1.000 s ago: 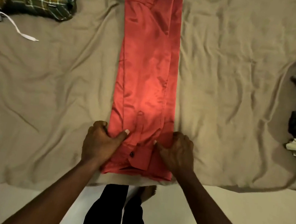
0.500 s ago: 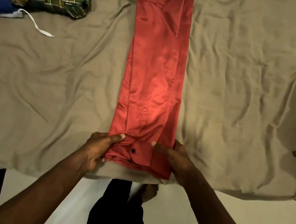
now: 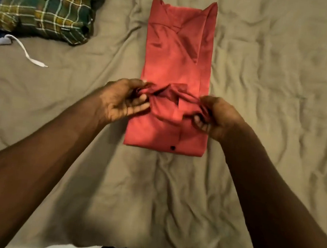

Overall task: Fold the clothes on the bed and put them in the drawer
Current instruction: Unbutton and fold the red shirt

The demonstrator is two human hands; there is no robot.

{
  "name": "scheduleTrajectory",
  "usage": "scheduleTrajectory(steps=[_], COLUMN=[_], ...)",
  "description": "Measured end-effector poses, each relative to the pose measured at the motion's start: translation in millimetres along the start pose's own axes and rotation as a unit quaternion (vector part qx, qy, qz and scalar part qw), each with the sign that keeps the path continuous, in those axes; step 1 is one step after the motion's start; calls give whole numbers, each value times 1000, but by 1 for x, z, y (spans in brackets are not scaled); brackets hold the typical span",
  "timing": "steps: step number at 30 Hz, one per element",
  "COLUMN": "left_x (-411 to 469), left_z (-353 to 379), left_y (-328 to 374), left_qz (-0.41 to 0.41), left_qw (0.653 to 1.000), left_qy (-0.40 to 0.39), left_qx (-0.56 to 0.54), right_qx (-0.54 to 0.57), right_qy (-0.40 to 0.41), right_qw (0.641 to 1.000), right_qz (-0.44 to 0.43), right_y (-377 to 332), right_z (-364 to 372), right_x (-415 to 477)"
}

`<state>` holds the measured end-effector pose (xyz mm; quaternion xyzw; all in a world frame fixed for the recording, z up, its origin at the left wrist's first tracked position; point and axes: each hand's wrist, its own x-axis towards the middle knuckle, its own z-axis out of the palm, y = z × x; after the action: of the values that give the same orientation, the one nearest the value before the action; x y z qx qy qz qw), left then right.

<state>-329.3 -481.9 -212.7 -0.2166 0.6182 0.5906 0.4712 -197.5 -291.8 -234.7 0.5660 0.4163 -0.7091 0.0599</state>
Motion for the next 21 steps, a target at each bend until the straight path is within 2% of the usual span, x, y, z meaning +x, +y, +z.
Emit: scheduleTrajectory(steps=[2, 3, 5, 7, 8, 9, 12, 15, 16, 17, 21], left_x=[21, 32, 47, 54, 50, 45, 23, 16, 18, 21, 27], left_z=[8, 8, 6, -2, -6, -8, -9, -21, -28, -34, -41], left_y=[10, 10, 0, -14, -24, -34, -74, -109, -112, -111, -99], left_qz=[32, 47, 100, 165, 181, 182, 168, 236, 245, 254, 213], left_qw=[999, 998, 989, 939, 905, 884, 863, 804, 795, 794, 835], left_qy=[13, 27, 108, 254, 309, 333, 312, 245, 223, 205, 171], left_qx=[-30, -32, 16, 161, 231, 272, 360, 488, 508, 513, 478], right_qx=[50, 41, -55, -200, -255, -290, -344, -350, -347, -326, -198], right_qy=[34, 71, 180, 267, 290, 305, 329, 301, 283, 267, 211], right_qw=[998, 996, 978, 934, 912, 894, 861, 871, 880, 894, 950], right_qz=[-3, -25, -85, -126, -139, -154, -178, -166, -162, -153, -114], right_y=[-12, -12, 0, 22, 37, 51, 90, 110, 111, 110, 96], right_z=[7, 9, 7, 1, -2, -3, 1, 5, 4, 0, -17], right_x=[14, 20, 30, 26, 21, 13, -5, -11, -10, -8, 9])
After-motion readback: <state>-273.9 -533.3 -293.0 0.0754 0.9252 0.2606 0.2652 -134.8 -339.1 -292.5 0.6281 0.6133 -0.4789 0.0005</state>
